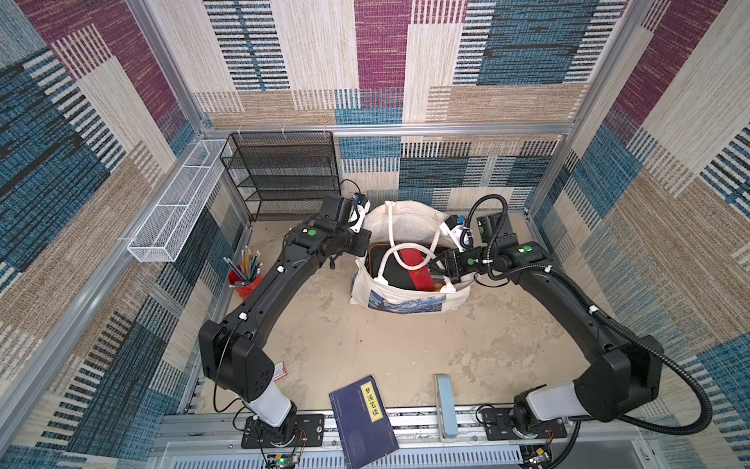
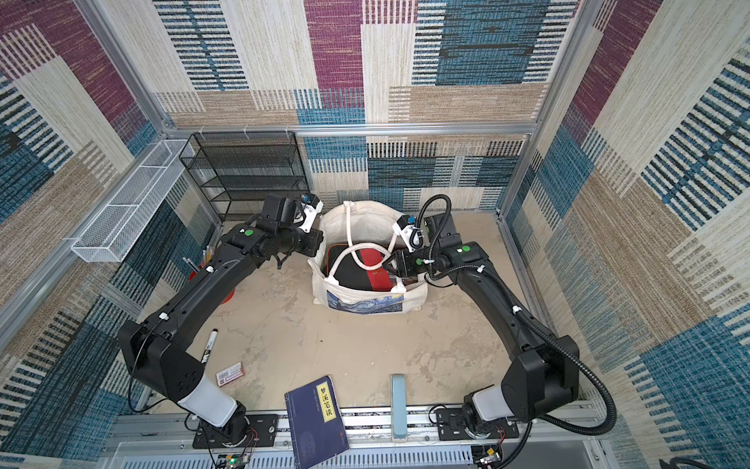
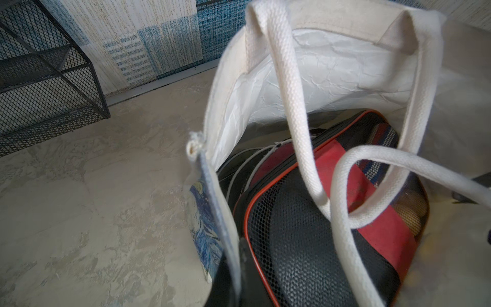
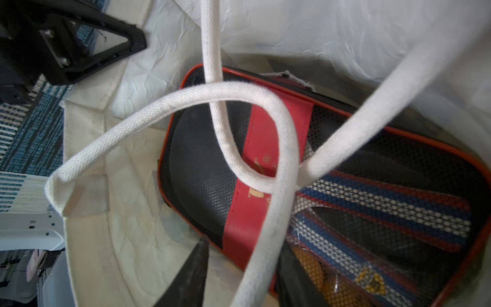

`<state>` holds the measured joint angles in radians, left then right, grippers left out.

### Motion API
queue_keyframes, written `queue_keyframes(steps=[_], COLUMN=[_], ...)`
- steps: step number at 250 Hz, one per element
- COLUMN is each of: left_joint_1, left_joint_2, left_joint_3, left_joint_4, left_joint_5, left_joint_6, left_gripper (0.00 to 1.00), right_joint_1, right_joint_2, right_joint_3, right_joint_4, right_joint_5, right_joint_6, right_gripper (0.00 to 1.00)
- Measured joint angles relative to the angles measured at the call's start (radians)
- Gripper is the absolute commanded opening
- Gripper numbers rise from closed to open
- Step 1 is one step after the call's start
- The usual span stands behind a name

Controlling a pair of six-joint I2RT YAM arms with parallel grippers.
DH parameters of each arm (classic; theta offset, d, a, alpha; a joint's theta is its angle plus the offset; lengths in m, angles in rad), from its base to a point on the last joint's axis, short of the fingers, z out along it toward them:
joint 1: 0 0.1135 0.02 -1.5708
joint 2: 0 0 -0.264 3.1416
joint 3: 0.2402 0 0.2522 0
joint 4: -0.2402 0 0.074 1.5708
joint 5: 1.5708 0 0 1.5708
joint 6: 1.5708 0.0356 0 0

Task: Remove the ping pong set from the canvas bag
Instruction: Adjust the canvas bag at the center of the board.

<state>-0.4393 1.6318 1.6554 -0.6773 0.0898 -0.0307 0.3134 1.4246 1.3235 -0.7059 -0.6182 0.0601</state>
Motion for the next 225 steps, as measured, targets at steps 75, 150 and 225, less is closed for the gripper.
queue_keyframes(steps=[75, 150, 225], left_joint_1=[0.019, 0.035, 0.043], left_joint_2=[0.029, 0.086, 0.145], left_joint_3=[0.013, 0.085, 0.154], left_joint_4=[0.028, 0.021, 0.015], left_joint_5=[0.044, 0.051, 0.063], left_joint_6=[0.0, 0.001, 0.002], left_gripper=[0.0, 0.0, 0.0], right_joint_1=[0.002, 0.026, 0.124], right_joint_2=[-0.109, -0.368, -0.434], right_joint_3=[0.032, -0.112, -0.246], right_joint_4=[0.01, 0.034, 0.036], right_joint_5=[-0.09, -0.159, -0.193], right_joint_6=[-0.028, -0.155, -0.153], right_gripper=[0.0, 0.14, 0.64])
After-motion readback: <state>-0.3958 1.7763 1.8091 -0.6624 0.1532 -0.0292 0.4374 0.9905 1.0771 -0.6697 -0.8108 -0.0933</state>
